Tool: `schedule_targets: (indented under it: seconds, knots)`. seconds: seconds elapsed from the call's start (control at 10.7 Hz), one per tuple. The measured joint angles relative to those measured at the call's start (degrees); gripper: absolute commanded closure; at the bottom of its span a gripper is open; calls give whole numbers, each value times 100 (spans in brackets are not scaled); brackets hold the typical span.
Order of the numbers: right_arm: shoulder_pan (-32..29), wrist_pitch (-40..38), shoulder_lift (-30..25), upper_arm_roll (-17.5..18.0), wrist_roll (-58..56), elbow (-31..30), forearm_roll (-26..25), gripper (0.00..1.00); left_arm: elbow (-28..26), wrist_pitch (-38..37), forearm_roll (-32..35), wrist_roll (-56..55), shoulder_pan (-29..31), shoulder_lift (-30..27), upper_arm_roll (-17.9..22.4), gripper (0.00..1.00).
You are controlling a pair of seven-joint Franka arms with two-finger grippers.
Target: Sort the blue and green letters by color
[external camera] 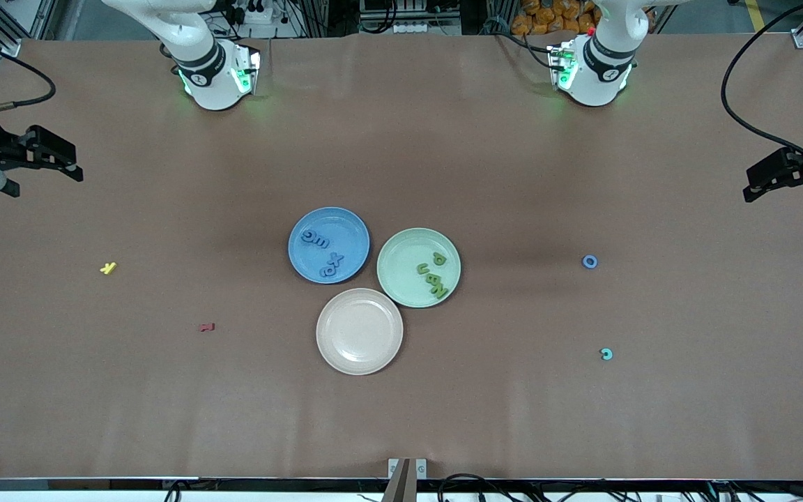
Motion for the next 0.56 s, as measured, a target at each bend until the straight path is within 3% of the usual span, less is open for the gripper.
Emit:
schedule_targets:
  seconds: [0.56]
  knots:
    - [0, 36, 0, 0, 308, 0, 0, 0, 72, 68, 0, -124, -2, 176, 2, 0]
